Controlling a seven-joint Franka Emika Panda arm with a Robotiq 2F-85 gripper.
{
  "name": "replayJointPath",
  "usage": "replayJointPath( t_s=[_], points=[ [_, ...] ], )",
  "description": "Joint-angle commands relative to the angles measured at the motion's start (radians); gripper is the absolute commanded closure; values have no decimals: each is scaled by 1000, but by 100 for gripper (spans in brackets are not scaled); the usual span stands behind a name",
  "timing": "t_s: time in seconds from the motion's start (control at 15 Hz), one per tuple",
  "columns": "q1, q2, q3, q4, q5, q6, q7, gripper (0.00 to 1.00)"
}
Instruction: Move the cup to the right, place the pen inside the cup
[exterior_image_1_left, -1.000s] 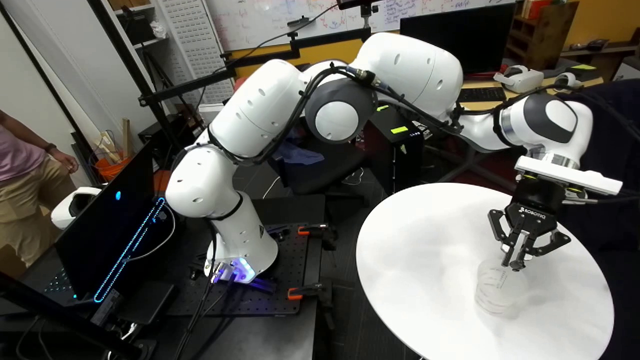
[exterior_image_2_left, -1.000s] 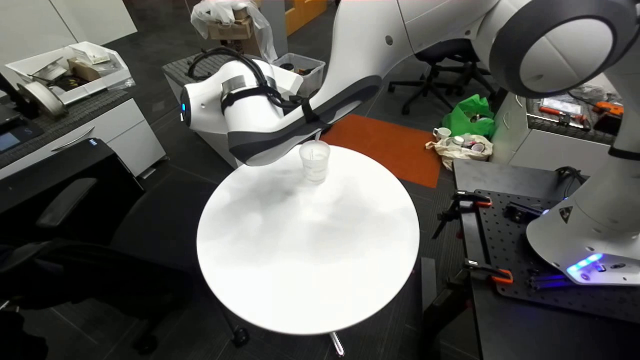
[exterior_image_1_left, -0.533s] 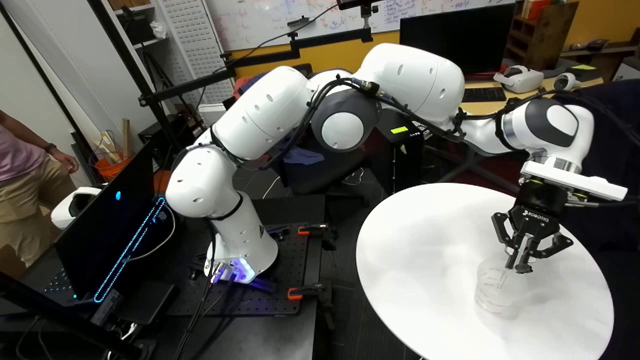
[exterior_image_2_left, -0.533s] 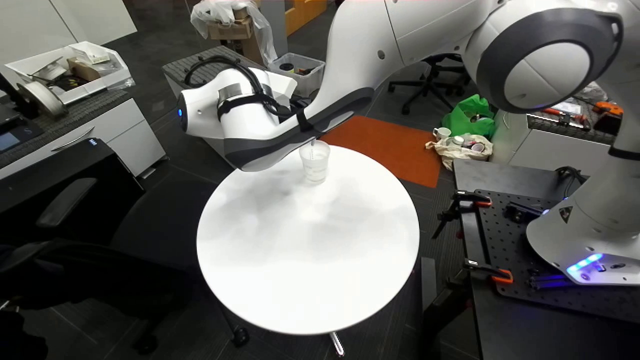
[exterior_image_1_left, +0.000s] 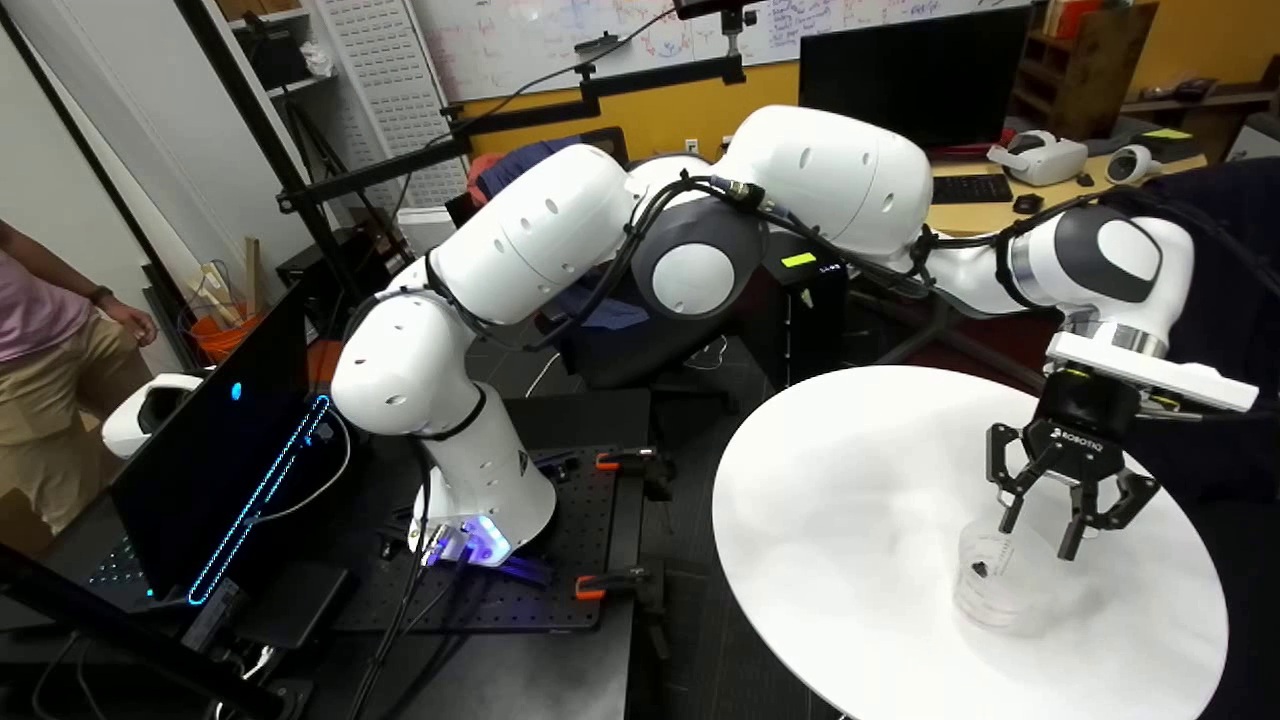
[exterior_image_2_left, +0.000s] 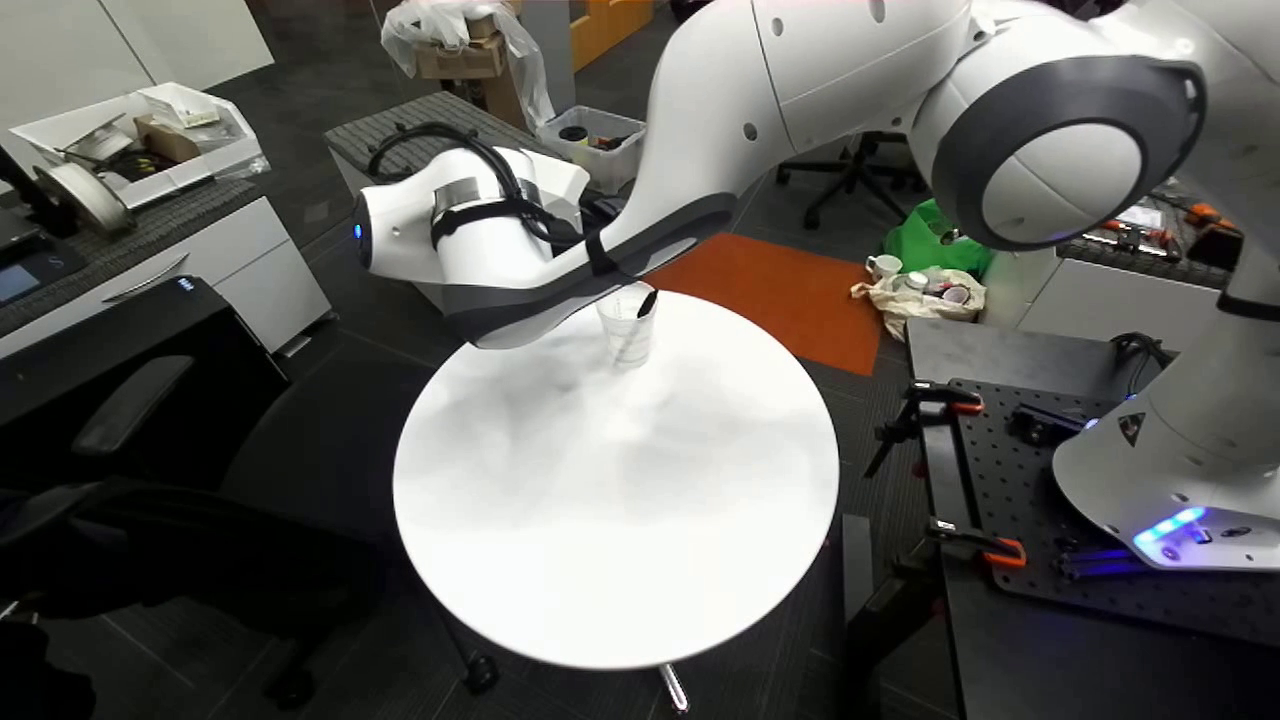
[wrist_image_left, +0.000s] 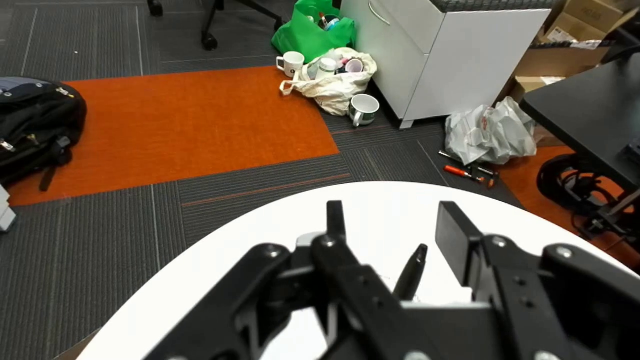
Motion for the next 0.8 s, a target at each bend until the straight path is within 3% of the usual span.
replayJointPath(
  t_s=[0.0,0.13,0.73],
  points=[
    [5,33,-14,74,28,-42,-25,16],
    [7,34,-18,78,36,-44,-15,1],
    [7,-7,-21,81,127,-34,158,0]
  ],
)
